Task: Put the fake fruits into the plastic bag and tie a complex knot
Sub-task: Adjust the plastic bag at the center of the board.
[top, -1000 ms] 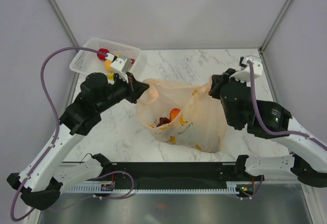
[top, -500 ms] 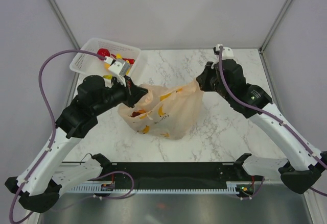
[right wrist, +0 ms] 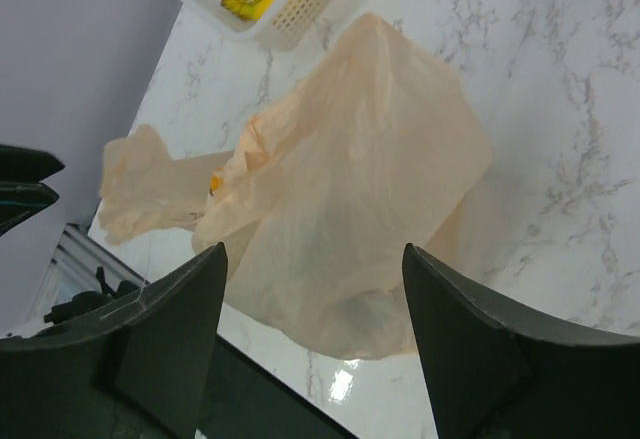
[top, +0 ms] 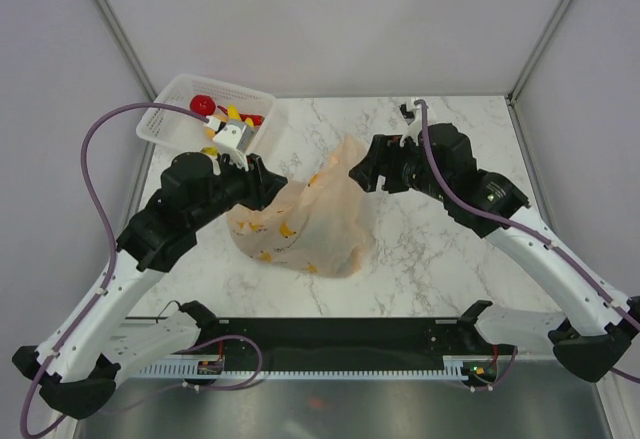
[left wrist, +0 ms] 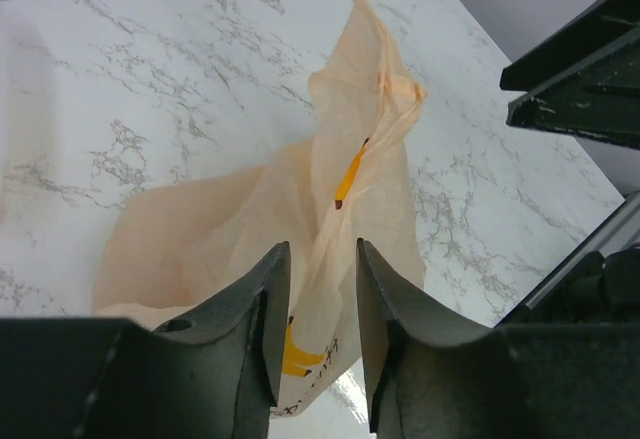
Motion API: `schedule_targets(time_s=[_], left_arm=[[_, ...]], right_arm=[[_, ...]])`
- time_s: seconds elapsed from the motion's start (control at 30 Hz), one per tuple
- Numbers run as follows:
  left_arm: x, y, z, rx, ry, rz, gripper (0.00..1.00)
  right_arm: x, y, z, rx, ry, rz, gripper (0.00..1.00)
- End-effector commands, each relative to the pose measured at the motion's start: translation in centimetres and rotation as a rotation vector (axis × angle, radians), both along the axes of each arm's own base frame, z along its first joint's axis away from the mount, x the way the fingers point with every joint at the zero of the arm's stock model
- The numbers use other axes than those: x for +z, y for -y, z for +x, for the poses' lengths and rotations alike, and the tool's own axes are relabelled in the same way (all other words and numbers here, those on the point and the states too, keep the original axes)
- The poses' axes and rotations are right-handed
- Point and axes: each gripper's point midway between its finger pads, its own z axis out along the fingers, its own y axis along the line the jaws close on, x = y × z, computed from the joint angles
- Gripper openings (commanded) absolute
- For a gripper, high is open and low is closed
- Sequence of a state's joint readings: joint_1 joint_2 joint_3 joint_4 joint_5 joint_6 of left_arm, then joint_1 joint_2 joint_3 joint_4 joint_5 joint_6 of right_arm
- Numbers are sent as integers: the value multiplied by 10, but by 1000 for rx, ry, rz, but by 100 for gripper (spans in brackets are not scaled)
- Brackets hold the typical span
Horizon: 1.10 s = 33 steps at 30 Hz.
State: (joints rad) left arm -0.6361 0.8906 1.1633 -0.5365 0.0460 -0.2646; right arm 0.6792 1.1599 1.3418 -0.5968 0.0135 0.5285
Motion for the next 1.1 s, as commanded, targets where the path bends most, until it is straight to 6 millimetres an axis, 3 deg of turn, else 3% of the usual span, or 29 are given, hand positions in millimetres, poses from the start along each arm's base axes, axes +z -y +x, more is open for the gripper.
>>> schedule_targets(time_s=[0.0,0.03,0.13,0.23,0.27,0.4,0.57,0.77,0.97,1.07], left_arm=[[16,-4,2,7,68,1,41],[17,-4,0,-6,72,6,57],[16,-12,-6,-4,87,35,80],[9,-29,-8,47,87,91,91],[7,-33,-8,63,84,107,92],[-4,-56,-2,179,63,165,94],[-10,-69,-1,262,46,160,98],[-22,-76,3,301,32,199,100],[-24,-78,2,298,35,216,100],[-28,-78,2,290,31,239,100]], right_arm=[[30,-14,-25,68,38,105,80],[32,-15,-28,74,37,113,81],[34,-25,-33,82,37,111,81],[27,-38,-27,83,26,76,82],[19,-46,-24,92,10,53,82],[18,-74,-20,95,30,22,82],[7,-95,0,51,27,1,82],[-6,-109,25,-37,26,-4,82],[-5,-122,42,-93,30,30,82],[-10,-127,51,-120,32,19,77]])
